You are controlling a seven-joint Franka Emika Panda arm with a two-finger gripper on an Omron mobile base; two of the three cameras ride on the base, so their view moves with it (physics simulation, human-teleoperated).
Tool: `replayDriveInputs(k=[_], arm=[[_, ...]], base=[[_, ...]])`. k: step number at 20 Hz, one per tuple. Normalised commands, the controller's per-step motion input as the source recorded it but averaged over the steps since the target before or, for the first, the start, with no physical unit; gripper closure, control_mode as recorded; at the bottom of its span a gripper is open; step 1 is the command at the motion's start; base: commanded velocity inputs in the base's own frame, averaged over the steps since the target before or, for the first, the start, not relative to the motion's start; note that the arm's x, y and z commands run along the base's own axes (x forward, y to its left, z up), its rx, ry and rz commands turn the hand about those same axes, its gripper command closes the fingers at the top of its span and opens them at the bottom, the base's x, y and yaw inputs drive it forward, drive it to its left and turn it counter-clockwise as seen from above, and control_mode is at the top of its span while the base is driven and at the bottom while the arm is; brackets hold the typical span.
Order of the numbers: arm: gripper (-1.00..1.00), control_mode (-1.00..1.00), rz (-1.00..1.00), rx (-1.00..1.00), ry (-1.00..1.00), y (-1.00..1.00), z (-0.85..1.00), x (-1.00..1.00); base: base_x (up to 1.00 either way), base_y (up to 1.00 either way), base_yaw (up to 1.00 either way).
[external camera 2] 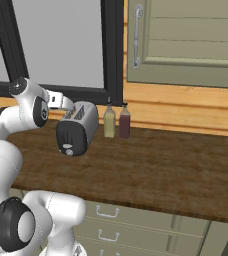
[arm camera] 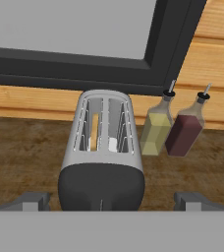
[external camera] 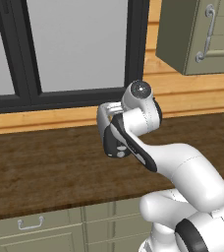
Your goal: Start the toaster. Once the lever pops up, take the bread to the plate on the dining counter.
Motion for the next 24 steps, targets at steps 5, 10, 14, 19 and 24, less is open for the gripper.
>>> replayDriveInputs(k=[5, 10, 14, 19, 24], arm=[[-1.0, -1.0, 0.0, 0.0, 0.0, 0.0, 0.0, 0.0], [-1.0, -1.0, 0.0, 0.0, 0.0, 0.0, 0.0, 0.0], [-1.0, -1.0, 0.0, 0.0, 0.0, 0.0, 0.0, 0.0], [-1.0, -1.0, 0.0, 0.0, 0.0, 0.0, 0.0, 0.0], [-1.0, -1.0, 0.0, 0.0, 0.0, 0.0, 0.0, 0.0]], base=[[0.0, 0.0, 0.0], [0.0, 0.0, 0.0], [0.0, 0.0, 0.0], [0.0, 0.0, 0.0], [0.0, 0.0, 0.0]])
